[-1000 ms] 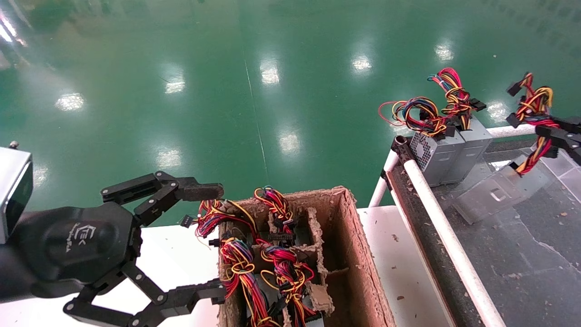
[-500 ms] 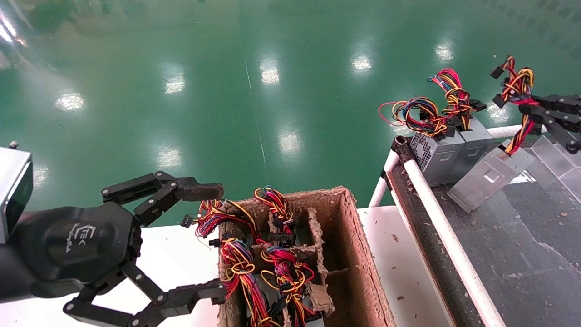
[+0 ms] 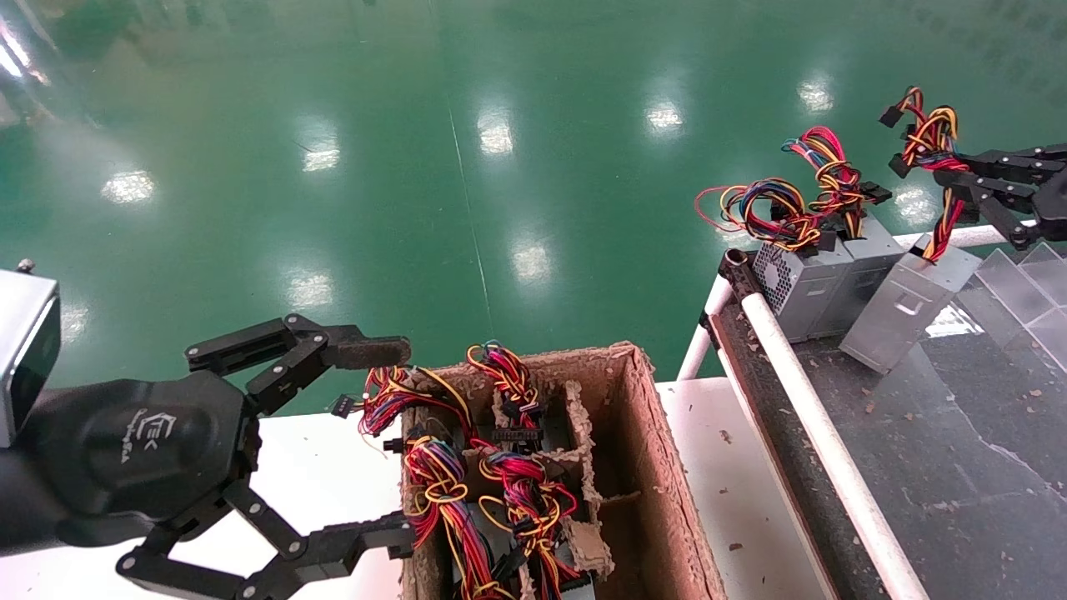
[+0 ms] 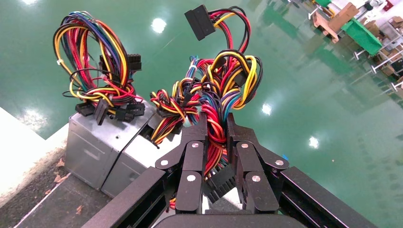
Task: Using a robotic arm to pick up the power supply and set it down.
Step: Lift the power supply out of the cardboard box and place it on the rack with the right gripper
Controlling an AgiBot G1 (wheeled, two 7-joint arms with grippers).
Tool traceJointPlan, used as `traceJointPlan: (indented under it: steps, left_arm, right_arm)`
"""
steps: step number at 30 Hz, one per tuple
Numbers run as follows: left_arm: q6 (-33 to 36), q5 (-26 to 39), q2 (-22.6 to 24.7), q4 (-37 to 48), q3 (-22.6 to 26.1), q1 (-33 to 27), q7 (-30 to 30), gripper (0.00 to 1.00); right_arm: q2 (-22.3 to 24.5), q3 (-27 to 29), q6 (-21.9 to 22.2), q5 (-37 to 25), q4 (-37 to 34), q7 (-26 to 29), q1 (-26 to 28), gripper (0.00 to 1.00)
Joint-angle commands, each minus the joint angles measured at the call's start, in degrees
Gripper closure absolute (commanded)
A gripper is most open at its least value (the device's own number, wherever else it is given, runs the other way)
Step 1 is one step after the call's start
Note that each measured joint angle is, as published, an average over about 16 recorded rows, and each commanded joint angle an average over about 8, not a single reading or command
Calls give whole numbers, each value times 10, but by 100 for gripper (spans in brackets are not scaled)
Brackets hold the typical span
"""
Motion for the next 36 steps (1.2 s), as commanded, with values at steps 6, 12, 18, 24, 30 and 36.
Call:
traceJointPlan:
  steps: [6, 12, 18, 24, 30, 36]
  left_arm:
    - [0, 0, 0, 0, 0, 0, 0, 0]
    - [0, 0, 0, 0, 0, 0, 0, 0]
    - [0, 0, 0, 0, 0, 0, 0, 0]
    - [0, 0, 0, 0, 0, 0, 0, 0]
    - [0, 0, 0, 0, 0, 0, 0, 0]
    - [0, 0, 0, 0, 0, 0, 0, 0]
  right_arm:
    - [-26, -13, 5, -24, -43, -21, 38, 100]
    - [-46, -19, 8, -36, -82, -42, 68, 100]
    - [-62, -23, 4, -41, -115, -65, 90, 99]
    - [-75, -22, 9, -41, -145, -85, 102, 31]
    - [-80, -18, 9, -36, -172, -101, 111, 0]
    - [-83, -18, 0, -35, -196, -108, 122, 0]
